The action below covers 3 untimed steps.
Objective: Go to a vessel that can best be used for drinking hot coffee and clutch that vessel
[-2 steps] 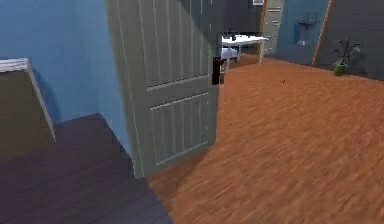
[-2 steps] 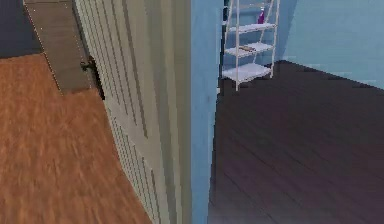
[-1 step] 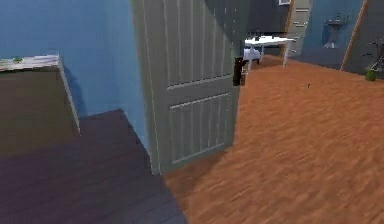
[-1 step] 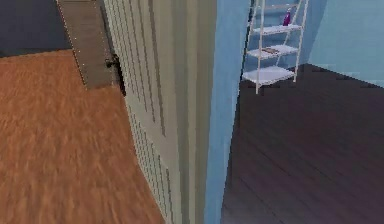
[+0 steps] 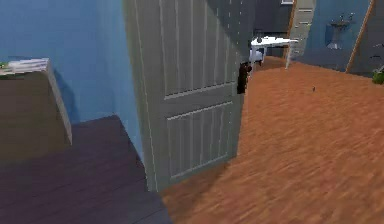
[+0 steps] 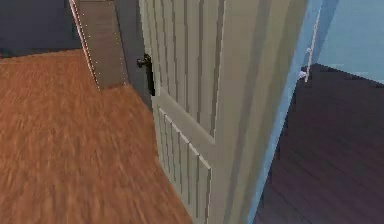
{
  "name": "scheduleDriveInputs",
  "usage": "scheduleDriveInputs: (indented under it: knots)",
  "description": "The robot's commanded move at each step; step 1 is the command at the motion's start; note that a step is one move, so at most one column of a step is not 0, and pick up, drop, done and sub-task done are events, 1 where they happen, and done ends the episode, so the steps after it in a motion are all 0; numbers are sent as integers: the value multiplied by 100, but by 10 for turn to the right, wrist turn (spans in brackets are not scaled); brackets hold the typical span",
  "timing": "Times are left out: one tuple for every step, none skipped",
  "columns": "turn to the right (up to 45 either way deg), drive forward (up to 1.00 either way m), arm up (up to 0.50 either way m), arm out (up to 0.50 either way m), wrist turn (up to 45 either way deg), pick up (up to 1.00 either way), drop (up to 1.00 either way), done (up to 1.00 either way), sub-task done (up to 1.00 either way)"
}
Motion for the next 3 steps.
scheduleDriveInputs:
  knots:
    - [330,0,0,0,0,0,0,0,0]
    - [0,100,0,0,0,0,0,0,0]
    - [30,0,0,0,0,0,0,0,0]
